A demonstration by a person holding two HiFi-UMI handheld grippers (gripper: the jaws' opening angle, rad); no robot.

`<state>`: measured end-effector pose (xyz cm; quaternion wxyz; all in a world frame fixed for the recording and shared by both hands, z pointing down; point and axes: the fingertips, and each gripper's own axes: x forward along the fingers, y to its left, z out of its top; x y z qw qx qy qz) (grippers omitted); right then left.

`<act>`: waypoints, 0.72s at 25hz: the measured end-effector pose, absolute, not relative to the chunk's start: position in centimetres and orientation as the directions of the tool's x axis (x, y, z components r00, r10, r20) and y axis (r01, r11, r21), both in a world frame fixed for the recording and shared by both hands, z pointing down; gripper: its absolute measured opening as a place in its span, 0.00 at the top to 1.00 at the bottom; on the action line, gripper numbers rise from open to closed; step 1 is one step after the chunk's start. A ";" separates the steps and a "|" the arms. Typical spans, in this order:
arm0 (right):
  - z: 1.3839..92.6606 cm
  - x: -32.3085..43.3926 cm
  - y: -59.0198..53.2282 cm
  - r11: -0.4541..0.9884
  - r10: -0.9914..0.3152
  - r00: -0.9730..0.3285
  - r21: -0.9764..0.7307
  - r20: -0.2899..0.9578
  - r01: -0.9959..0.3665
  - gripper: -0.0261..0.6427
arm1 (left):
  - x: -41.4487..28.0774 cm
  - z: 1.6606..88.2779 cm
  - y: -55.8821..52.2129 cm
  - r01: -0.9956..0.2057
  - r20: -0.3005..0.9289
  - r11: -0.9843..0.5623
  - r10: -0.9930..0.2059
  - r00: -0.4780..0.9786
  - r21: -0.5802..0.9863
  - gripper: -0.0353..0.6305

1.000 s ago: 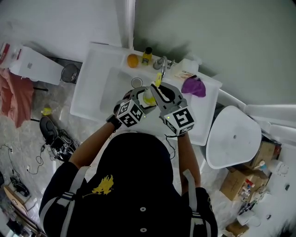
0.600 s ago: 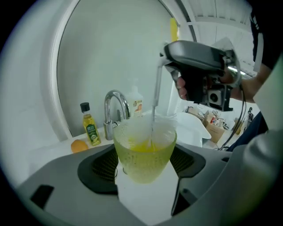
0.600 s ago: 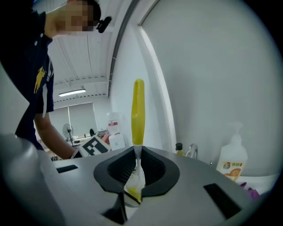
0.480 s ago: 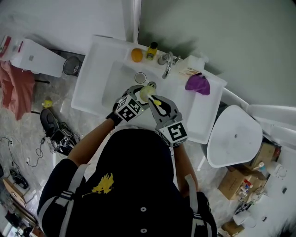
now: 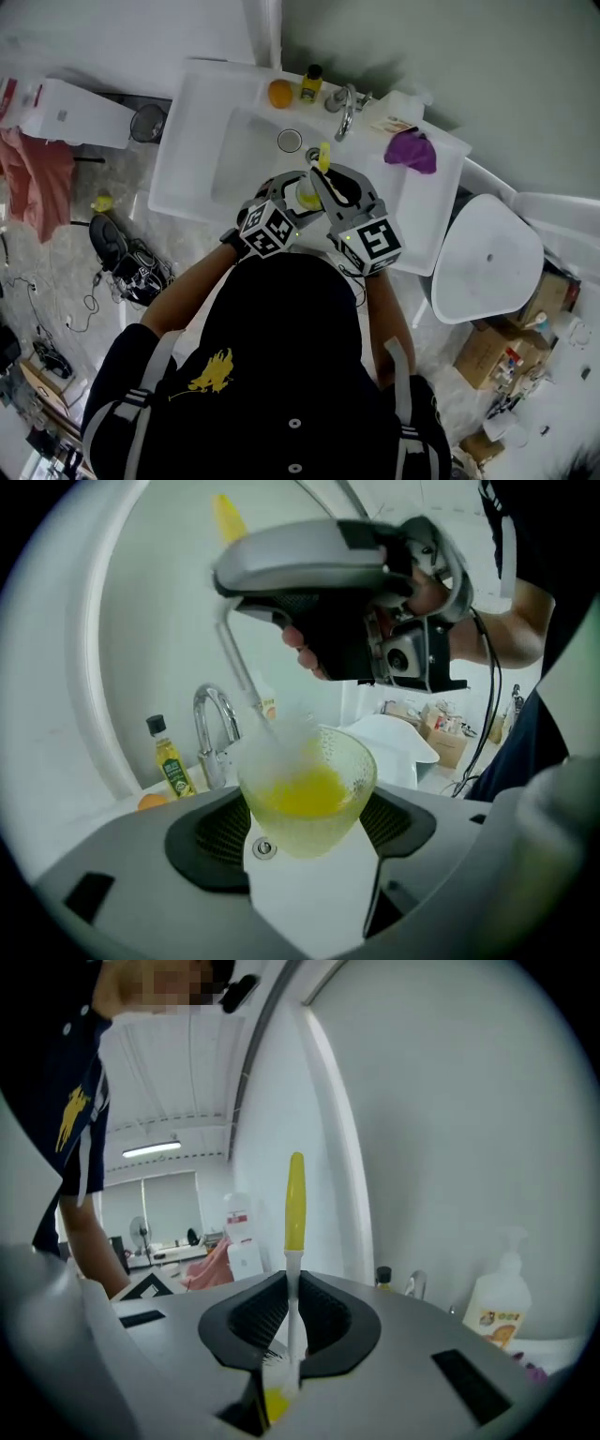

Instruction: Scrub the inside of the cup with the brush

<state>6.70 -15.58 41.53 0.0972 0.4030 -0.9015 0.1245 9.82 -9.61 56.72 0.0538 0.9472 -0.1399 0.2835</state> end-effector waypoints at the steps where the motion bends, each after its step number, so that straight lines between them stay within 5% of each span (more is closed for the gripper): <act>1: 41.3 7.6 -15.7 0.623 -0.715 -0.650 -0.185 0.258 -0.760 0.87 | 9.7 56.5 -9.6 -0.303 0.540 -0.953 -0.244 0.805 0.021 0.38; 14: 33.8 9.7 -14.5 0.593 -0.773 -0.630 -0.276 0.068 -0.757 0.87 | 8.4 58.9 -10.7 -0.357 0.553 -0.934 -0.291 0.780 0.012 0.38; 18: 35.2 11.9 -15.2 0.507 -0.821 -0.551 -0.251 0.150 -0.824 0.87 | 7.2 61.1 -12.2 -0.435 0.551 -0.898 -0.334 0.764 0.059 0.38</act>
